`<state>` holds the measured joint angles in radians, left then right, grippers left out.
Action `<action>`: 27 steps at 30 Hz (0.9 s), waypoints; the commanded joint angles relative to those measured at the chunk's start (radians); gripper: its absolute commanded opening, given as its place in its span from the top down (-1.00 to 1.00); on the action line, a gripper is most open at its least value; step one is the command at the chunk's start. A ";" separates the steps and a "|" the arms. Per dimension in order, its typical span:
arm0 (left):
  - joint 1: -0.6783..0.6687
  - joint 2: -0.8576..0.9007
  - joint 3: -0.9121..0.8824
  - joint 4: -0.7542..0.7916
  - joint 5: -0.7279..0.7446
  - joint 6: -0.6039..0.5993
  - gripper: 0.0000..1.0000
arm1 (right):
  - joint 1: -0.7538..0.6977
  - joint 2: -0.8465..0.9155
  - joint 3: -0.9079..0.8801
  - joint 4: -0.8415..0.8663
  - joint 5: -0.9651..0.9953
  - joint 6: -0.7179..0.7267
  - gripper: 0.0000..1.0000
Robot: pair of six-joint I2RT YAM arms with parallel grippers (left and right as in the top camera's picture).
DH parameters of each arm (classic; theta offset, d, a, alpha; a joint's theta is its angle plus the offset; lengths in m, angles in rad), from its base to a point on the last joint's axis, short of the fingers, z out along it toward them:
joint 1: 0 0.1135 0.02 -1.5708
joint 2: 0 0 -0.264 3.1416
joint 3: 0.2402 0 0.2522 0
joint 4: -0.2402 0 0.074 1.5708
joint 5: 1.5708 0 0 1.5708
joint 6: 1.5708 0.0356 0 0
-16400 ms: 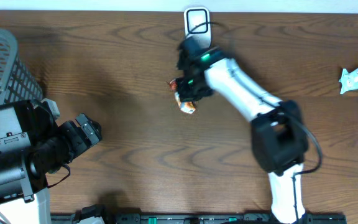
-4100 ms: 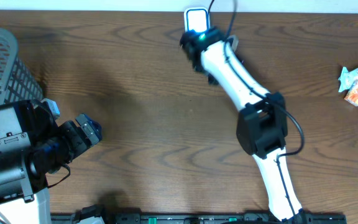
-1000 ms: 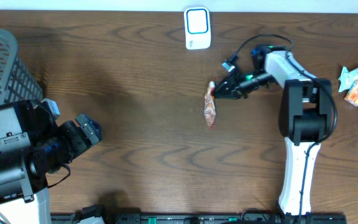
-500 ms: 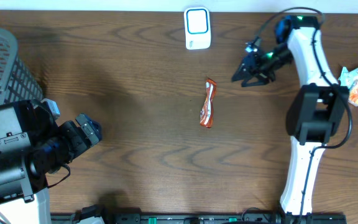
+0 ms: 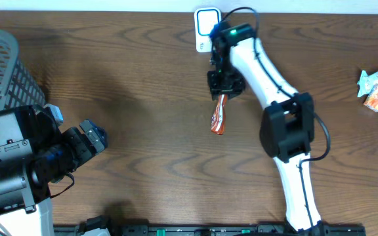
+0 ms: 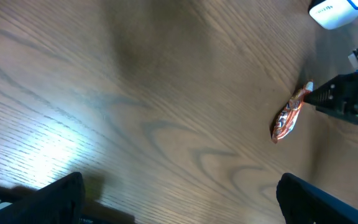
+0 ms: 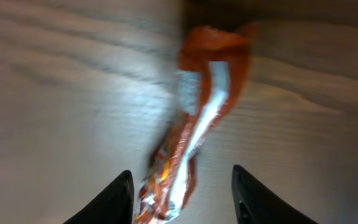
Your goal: Scan the item barcode
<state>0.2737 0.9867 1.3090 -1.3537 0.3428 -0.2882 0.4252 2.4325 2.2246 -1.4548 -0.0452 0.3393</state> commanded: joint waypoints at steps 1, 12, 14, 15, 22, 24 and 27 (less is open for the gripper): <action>0.000 -0.001 0.004 0.000 0.012 -0.002 -0.96 | 0.040 -0.005 0.010 -0.003 0.274 0.210 0.05; 0.000 -0.001 0.004 0.000 0.012 -0.002 -0.96 | 0.120 -0.005 -0.184 0.190 0.298 0.341 0.09; 0.000 -0.001 0.004 0.000 0.012 -0.002 -0.96 | 0.124 -0.005 -0.225 0.227 0.298 0.341 0.10; 0.000 -0.001 0.004 0.000 0.012 -0.002 -0.95 | 0.125 -0.005 -0.239 0.237 0.298 0.341 0.18; 0.000 -0.001 0.004 0.000 0.012 -0.002 -0.96 | 0.104 -0.005 -0.209 0.203 0.167 0.258 0.98; 0.000 -0.001 0.004 0.000 0.012 -0.002 -0.95 | 0.087 -0.005 -0.161 0.189 0.050 0.161 0.98; 0.000 -0.001 0.004 0.000 0.012 -0.002 -0.96 | 0.052 -0.005 -0.083 0.171 -0.192 0.010 0.99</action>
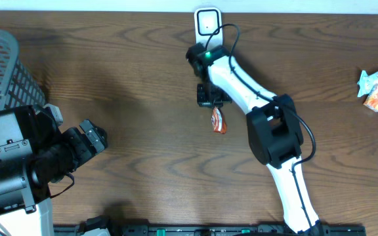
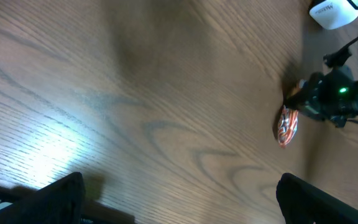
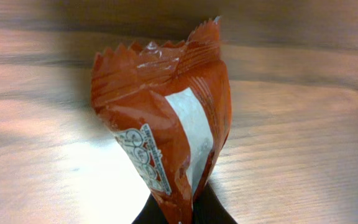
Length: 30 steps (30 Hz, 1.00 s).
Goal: Scan the item barcode
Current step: 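Lower the wrapper onto the table and open the right gripper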
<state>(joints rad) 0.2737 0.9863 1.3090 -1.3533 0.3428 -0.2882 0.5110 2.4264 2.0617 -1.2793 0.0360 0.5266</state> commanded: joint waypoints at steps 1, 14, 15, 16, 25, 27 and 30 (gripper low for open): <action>0.000 0.000 0.004 0.000 0.012 -0.002 -0.96 | -0.046 0.001 0.097 -0.004 -0.358 -0.222 0.98; 0.000 0.000 0.004 0.000 0.012 -0.002 -0.96 | -0.269 0.002 -0.226 0.264 -1.204 -0.509 0.98; 0.000 0.000 0.004 0.000 0.012 -0.002 -0.96 | -0.284 0.002 -0.274 0.318 -1.234 -0.489 0.98; 0.000 0.000 0.004 0.000 0.012 -0.002 -0.95 | -0.301 0.002 -0.319 0.372 -1.256 -0.466 0.98; 0.000 0.000 0.004 0.000 0.012 -0.002 -0.96 | -0.479 -0.002 -0.416 0.385 -0.999 -0.412 0.13; 0.000 0.000 0.004 0.000 0.012 -0.002 -0.96 | -0.507 -0.002 -0.357 0.287 -0.896 -0.439 0.11; 0.000 0.000 0.004 0.000 0.012 -0.002 -0.96 | -0.532 -0.003 -0.215 0.098 -0.752 -0.482 0.10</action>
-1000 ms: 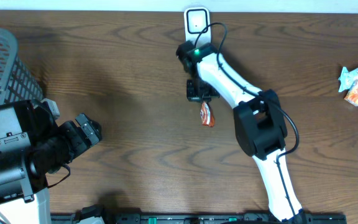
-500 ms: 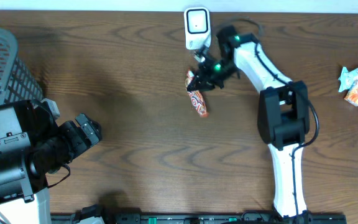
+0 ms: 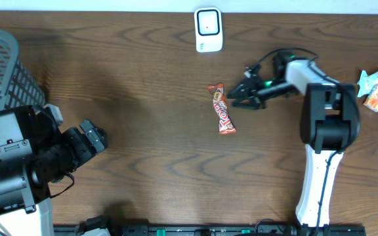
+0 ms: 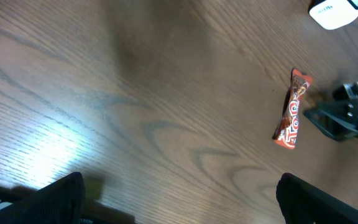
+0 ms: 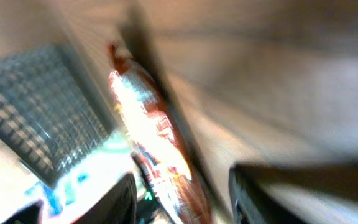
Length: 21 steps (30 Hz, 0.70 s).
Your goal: Scan the item barcode
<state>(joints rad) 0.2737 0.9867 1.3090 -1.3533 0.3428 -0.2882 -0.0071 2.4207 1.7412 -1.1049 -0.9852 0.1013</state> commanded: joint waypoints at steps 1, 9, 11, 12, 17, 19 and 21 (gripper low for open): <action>0.000 -0.001 0.004 0.000 0.012 -0.002 -0.96 | -0.014 0.000 0.146 -0.127 0.299 -0.067 0.10; 0.000 -0.001 0.004 0.000 0.012 -0.002 -0.95 | 0.097 -0.024 0.422 -0.443 0.541 -0.106 0.16; 0.000 -0.001 0.004 0.000 0.012 -0.002 -0.96 | 0.154 -0.034 0.446 -0.465 0.605 -0.098 0.16; 0.000 -0.001 0.004 0.000 0.012 -0.002 -0.96 | 0.186 -0.039 0.449 -0.467 0.634 -0.085 0.16; 0.000 -0.001 0.004 0.000 0.012 -0.002 -0.96 | 0.343 -0.040 0.430 -0.455 0.843 0.014 0.14; 0.000 -0.001 0.004 0.000 0.012 -0.002 -0.96 | 0.402 -0.040 0.416 -0.449 0.909 0.026 0.15; 0.000 -0.001 0.004 0.000 0.012 -0.002 -0.96 | 0.453 -0.040 0.398 -0.427 0.961 0.050 0.12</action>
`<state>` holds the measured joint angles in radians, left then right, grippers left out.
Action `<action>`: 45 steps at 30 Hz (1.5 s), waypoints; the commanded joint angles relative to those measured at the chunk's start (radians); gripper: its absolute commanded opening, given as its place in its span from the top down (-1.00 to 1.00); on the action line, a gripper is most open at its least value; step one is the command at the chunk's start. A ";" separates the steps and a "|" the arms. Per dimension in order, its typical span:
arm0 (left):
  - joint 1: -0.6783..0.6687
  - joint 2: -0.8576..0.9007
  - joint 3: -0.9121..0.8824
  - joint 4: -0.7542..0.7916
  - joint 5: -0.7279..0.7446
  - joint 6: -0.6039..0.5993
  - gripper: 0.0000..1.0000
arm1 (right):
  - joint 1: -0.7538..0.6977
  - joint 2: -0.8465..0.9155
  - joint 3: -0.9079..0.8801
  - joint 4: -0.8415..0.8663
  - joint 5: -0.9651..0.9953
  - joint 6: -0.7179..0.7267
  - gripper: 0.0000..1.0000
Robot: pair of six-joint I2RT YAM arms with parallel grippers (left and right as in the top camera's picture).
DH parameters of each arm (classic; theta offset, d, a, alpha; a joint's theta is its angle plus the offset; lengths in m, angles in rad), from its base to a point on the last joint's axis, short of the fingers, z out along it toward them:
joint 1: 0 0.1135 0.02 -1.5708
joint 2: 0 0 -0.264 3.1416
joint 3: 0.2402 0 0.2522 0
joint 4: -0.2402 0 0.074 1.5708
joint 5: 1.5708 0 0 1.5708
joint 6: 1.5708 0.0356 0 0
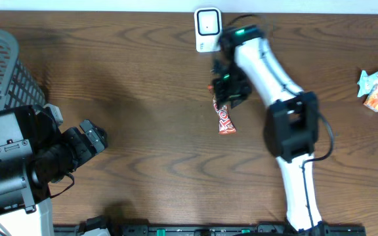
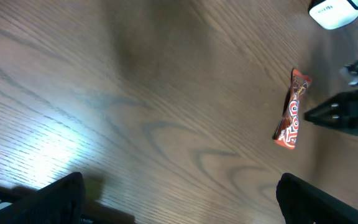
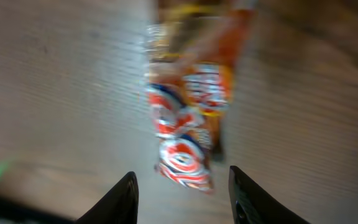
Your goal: Scan the item barcode
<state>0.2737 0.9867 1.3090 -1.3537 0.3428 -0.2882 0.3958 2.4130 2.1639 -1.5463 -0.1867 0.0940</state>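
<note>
An orange-red candy bar (image 1: 225, 121) lies flat on the wooden table, label side up, below the white barcode scanner (image 1: 208, 29). My right gripper (image 1: 230, 92) hovers over the bar's far end. In the right wrist view the right gripper (image 3: 185, 202) is open, and the blurred candy bar (image 3: 188, 118) lies just beyond its fingertips. The left wrist view shows the candy bar (image 2: 293, 111) and the scanner (image 2: 337, 11) far off. My left gripper (image 2: 179, 202) is open and empty at the near left of the table.
A grey mesh basket (image 1: 2, 62) stands at the left edge. Several snack packets lie at the right edge. The left arm's black base (image 1: 12, 164) fills the near-left corner.
My right gripper was to the right of the candy bar and now stands over the bar's far end, open. The bar lies where it did. The left arm has not moved.
The right gripper was first open around the bar, which lay seam side up below the scanner. It was then shut on the bar, held upright. Later the bar lay label up with the gripper off to its right. Now the gripper is over it again.
</note>
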 commanded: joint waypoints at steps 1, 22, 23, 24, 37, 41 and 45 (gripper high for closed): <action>0.000 -0.001 0.004 0.000 0.012 -0.002 -0.96 | 0.067 -0.032 -0.031 0.023 0.198 0.089 0.09; 0.000 -0.001 0.004 0.000 0.012 -0.002 -0.96 | 0.112 -0.034 -0.121 0.272 0.301 0.228 0.98; 0.000 -0.001 0.004 0.000 0.012 -0.002 -0.96 | 0.109 -0.034 -0.079 0.272 0.301 0.227 0.98; 0.000 -0.001 0.004 0.000 0.012 -0.002 -0.96 | 0.106 -0.034 -0.032 0.275 0.301 0.228 0.98; 0.000 -0.001 0.004 0.000 0.012 -0.002 -0.96 | 0.073 -0.013 0.197 0.806 0.383 0.307 0.98; 0.000 -0.001 0.004 0.000 0.012 -0.002 -0.96 | 0.066 0.037 0.196 0.932 0.470 0.333 0.98; 0.000 -0.001 0.004 0.000 0.012 -0.002 -0.96 | 0.043 0.092 0.197 1.038 0.473 0.367 0.98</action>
<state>0.2737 0.9863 1.3090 -1.3533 0.3424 -0.2882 0.4637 2.4409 2.3558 -0.5304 0.2356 0.4076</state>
